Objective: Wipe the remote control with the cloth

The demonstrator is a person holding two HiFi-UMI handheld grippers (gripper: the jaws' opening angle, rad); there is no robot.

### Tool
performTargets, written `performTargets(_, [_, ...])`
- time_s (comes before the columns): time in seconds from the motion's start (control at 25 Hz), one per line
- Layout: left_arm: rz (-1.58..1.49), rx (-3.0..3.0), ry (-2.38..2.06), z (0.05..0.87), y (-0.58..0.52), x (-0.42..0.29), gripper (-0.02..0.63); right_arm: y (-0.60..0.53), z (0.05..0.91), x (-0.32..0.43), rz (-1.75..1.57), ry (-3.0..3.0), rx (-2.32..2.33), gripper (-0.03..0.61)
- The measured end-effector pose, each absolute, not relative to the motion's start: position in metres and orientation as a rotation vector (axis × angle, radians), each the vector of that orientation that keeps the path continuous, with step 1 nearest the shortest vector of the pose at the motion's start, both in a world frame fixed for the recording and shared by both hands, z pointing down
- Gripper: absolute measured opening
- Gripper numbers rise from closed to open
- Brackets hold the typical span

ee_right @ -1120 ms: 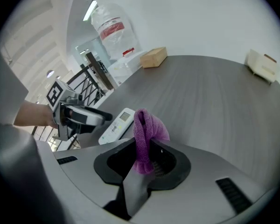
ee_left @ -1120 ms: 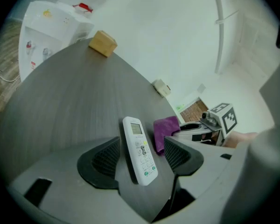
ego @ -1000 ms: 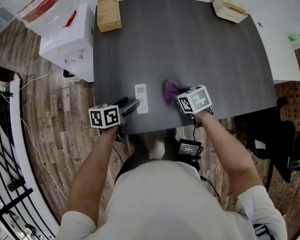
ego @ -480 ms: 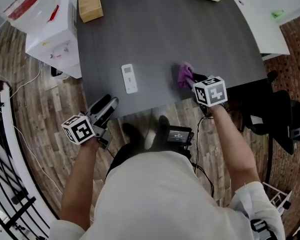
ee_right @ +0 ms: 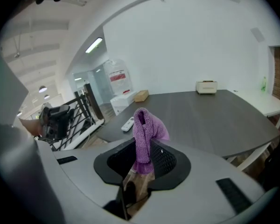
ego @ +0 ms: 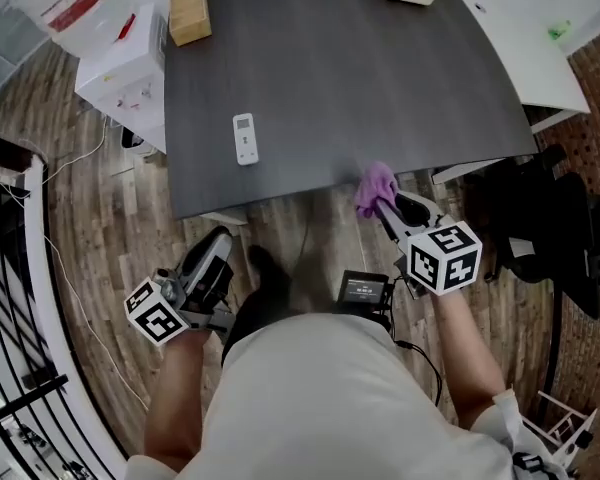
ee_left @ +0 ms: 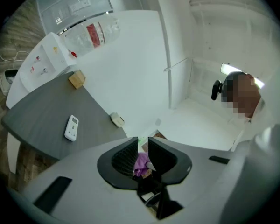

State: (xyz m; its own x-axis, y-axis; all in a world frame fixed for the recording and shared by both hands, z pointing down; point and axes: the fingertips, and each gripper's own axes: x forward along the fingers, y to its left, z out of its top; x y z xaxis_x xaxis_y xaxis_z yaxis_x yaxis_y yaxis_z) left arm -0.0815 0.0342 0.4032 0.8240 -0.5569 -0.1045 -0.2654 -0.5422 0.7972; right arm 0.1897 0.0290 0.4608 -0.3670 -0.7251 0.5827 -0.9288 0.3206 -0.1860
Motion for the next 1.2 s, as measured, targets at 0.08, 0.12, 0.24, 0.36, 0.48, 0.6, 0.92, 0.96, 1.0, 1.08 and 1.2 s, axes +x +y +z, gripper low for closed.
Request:
performTargets(0.08, [-0.523,2.153,-0.642,0.39,0.064,-0.069,0.067,0.061,0.448,0.196,0.758,-2.271,1.475,0.089])
performTargets(0.12, [-0.556,2.151,-0.656,0.383,0.08,-0.062,0.069,0.076,0.442,0.197,0.789,-2.311,1.474,0.089])
performTargets(0.24, [-0.596,2.157,-0.663,0.367,0.128,-0.041,0.069,0.121,0.427,0.2,0.878,-2.422,1.438,0.089])
performTargets(0.36, [-0.605,2.168,-0.653,0.351,0.171,-0.021,0.069,0.159,0.41,0.203,0.985,-2.52,1.381,0.089])
performTargets(0.48, [-0.635,2.188,-0.639,0.331,0.204,-0.01,0.071,0.185,0.387,0.208,1.066,-2.614,1.361,0.089])
performTargets(0.6, [-0.664,2.225,-0.603,0.309,0.225,-0.005,0.071,0.198,0.362,0.213,1.073,-2.691,1.39,0.089])
performTargets(0.92, [-0.747,2.292,-0.537,0.275,0.25,0.004,0.071,0.227,0.325,0.231,0.982,-2.729,1.527,0.089])
performTargets(0.96, [-0.751,2.294,-0.517,0.274,0.254,0.004,0.071,0.229,0.323,0.23,0.974,-2.733,1.534,0.087])
performTargets(1.0, [-0.754,2.294,-0.503,0.275,0.258,0.003,0.069,0.232,0.321,0.229,0.973,-2.736,1.542,0.087])
performTargets(1.08, [-0.752,2.286,-0.5,0.28,0.266,-0.003,0.069,0.238,0.32,0.226,0.993,-2.736,1.567,0.087])
performTargets(1.2, [-0.739,2.277,-0.504,0.286,0.28,-0.019,0.066,0.25,0.319,0.211,1.02,-2.737,1.584,0.087])
